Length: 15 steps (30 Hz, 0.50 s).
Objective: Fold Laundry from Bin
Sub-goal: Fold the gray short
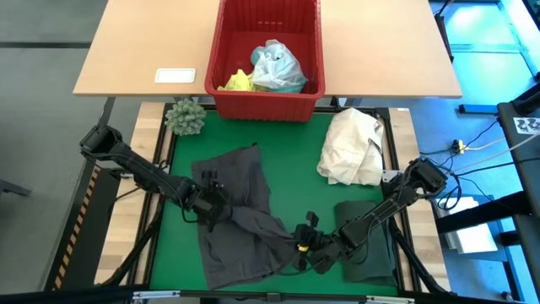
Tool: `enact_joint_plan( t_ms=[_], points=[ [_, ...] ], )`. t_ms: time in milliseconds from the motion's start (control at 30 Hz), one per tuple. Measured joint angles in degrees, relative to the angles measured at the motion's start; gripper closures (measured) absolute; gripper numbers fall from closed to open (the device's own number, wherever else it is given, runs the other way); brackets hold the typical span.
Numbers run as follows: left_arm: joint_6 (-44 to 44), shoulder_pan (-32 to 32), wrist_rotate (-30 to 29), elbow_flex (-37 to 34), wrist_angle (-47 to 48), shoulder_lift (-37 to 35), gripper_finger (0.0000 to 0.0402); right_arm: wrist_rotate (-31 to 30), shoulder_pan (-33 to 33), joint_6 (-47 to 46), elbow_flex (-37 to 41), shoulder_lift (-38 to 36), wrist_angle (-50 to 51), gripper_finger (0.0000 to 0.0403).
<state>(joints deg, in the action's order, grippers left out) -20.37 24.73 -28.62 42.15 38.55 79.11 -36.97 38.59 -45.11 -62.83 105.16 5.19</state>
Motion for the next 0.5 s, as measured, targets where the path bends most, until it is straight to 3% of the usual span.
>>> enact_joint_plan(
  t_ms=[133, 300, 500],
  points=[
    [2.9, -1.0, -0.1, 0.3, 3.5, 0.0, 0.0259, 0.1, 0.0, -1.0, 0.0, 0.0, 1.5, 0.0396],
    [6.6, -1.2, 2.2, 2.7, 11.1, 0.0, 0.0248, 0.5, 0.0, -1.4, 0.0, 0.0, 1.4, 0.0383],
    [15.0, 0.0, 4.4, 2.9, 10.3, 0.0, 0.0221, 0.5, 0.0, -1.4, 0.0, -0.1, 1.4, 0.0396]
  ],
)
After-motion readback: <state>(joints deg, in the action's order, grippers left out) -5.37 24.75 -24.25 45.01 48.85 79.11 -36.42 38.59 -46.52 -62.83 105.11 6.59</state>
